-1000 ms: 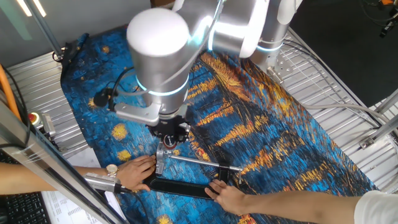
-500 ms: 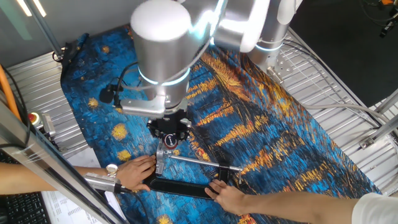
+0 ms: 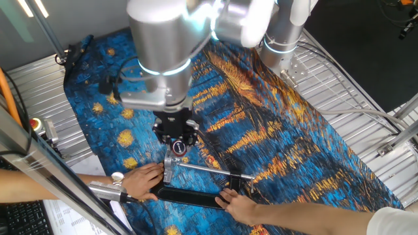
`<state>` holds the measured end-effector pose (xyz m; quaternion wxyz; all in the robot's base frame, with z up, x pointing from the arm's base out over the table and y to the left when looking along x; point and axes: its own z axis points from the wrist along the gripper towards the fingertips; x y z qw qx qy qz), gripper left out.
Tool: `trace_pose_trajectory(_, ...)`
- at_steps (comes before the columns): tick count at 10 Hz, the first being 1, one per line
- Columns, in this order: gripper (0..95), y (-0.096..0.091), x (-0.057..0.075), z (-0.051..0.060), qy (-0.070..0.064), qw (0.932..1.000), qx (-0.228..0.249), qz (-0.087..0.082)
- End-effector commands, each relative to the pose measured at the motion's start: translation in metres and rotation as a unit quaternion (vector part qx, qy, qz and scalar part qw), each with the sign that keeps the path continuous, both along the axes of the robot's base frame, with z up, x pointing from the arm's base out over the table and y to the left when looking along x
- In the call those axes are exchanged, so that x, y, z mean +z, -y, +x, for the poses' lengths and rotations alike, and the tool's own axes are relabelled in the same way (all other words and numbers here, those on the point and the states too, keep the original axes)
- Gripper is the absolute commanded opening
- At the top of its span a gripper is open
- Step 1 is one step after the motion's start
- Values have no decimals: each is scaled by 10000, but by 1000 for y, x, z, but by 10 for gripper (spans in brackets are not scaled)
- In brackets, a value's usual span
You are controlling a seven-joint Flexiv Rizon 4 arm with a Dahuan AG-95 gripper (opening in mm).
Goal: Push down the lever
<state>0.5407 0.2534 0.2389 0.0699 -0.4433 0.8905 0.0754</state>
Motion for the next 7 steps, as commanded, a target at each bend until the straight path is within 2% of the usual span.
trace_pose_trajectory(1,0,1,0,-1,-263,9901,-1348,305)
trace_pose_trajectory(4,0,1,0,-1,-285,9901,-1339,320)
trace_pose_trajectory(7,0,-7,4,8,-295,9906,-1301,299)
